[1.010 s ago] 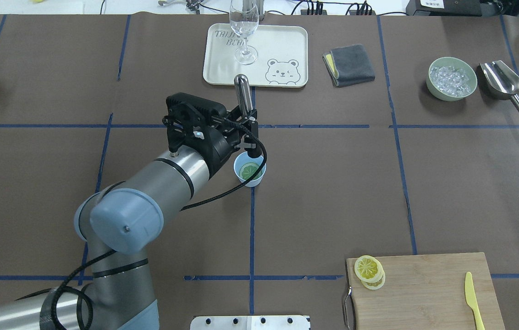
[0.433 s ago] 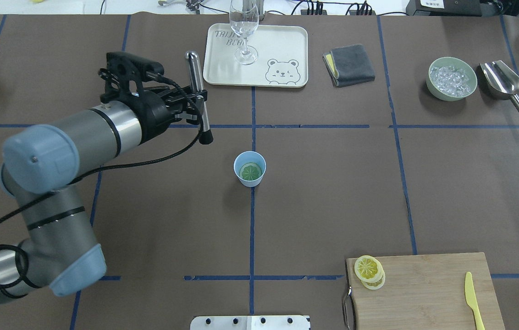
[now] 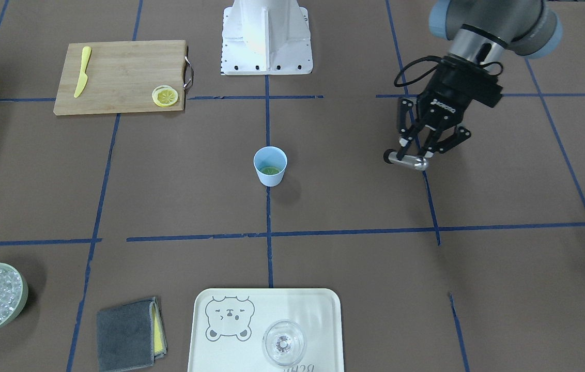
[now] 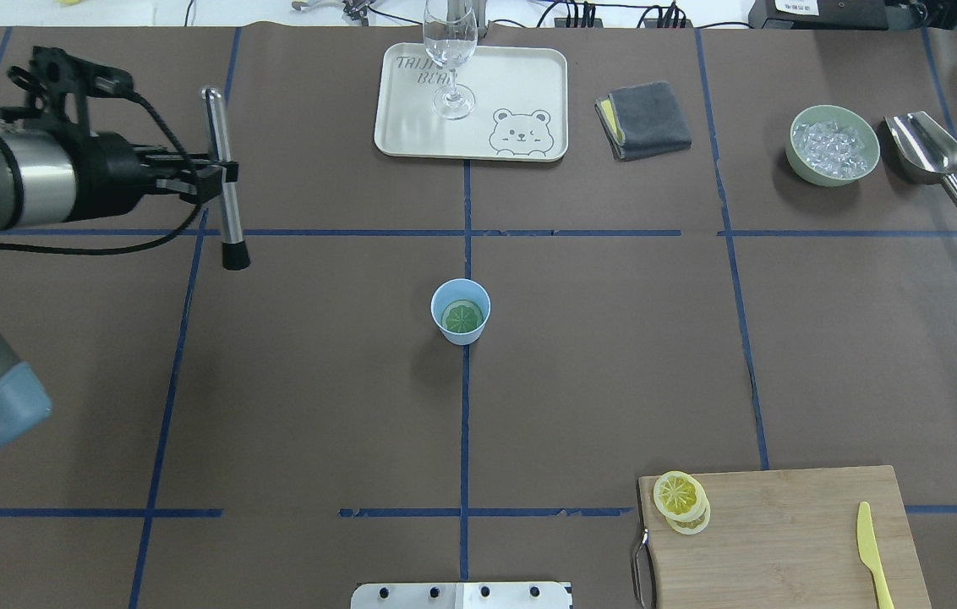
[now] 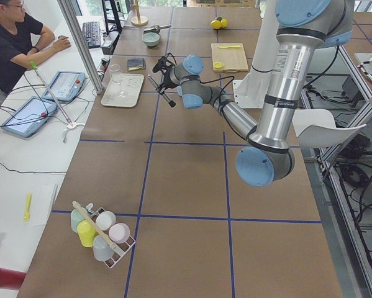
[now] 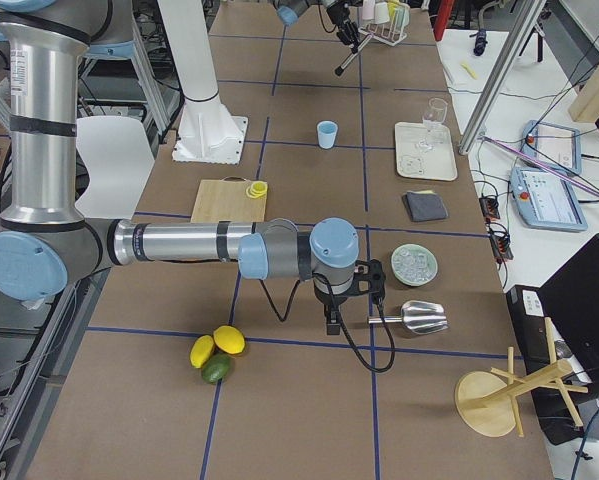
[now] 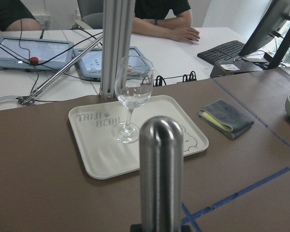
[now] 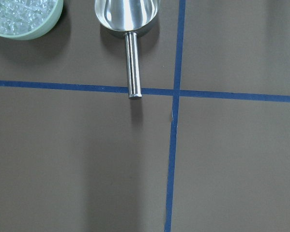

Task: Squeeze lemon into cup
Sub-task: 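Lift the muddler out of the cup and move it back toward its spot, then lower the muddler upright onto the table with the left gripper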

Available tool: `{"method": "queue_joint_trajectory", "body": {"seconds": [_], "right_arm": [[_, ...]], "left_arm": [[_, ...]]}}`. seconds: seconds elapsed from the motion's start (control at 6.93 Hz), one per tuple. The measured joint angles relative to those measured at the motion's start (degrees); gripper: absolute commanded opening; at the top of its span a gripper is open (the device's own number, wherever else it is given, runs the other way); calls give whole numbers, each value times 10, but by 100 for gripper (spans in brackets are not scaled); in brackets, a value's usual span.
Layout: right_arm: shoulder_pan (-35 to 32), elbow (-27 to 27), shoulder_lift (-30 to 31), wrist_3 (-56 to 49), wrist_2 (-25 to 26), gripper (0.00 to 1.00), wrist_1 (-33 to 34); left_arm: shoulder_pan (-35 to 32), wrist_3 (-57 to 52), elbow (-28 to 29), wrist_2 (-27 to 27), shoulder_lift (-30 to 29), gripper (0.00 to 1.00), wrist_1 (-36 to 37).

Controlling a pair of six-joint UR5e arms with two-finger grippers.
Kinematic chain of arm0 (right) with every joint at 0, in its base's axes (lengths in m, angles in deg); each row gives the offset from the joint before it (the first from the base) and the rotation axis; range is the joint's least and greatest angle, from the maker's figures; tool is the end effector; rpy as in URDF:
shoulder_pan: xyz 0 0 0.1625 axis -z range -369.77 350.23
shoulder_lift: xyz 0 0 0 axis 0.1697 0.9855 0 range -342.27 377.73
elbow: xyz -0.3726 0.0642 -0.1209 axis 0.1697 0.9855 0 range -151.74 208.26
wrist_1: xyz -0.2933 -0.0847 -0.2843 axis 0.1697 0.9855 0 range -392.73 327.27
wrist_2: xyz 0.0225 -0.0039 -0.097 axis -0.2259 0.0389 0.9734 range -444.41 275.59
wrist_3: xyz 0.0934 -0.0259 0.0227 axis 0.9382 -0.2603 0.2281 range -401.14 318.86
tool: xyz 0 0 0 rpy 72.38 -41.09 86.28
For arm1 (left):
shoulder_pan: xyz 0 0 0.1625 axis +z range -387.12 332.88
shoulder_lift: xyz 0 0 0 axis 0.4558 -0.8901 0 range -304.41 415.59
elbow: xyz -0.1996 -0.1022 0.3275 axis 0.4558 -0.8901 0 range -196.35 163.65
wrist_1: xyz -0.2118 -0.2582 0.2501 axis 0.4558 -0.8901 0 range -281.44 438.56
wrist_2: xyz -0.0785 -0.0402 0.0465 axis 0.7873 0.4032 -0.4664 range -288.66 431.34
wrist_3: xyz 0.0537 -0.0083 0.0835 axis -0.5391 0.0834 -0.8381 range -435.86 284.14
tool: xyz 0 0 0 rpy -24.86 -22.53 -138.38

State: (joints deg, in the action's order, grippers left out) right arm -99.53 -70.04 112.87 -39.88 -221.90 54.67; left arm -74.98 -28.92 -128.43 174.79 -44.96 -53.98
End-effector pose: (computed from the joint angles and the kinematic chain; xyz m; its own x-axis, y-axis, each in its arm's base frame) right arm 0.0579 -0.4653 0.5930 0.6754 -0.0547 0.7354 -0.0107 0.9964 0.0840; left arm 0.2705 -0.4631 0.2679 0.5148 0.4206 -0.7471 0.2997 0.7282 0.6164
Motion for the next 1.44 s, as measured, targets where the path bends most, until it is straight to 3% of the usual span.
{"method": "queue_joint_trajectory", "body": {"seconds": [0.29, 0.43, 1.01, 1.15, 1.44], "right_arm": [[0, 24, -14, 1, 2, 100, -9], [0, 26, -18, 1, 2, 100, -11], [0, 25, -20, 3, 1, 100, -18], [0, 23, -20, 3, 1, 100, -19], [0, 20, -21, 2, 0, 100, -23]], "left_arm": [[-53, -3, -12, 89, 52, 0, 53], [-65, -3, -16, 107, 62, 0, 107], [-68, -135, -10, 121, 68, 0, 370], [-65, -159, 14, 145, 59, 0, 410], [-63, -170, 97, 243, 25, 0, 435]]}}
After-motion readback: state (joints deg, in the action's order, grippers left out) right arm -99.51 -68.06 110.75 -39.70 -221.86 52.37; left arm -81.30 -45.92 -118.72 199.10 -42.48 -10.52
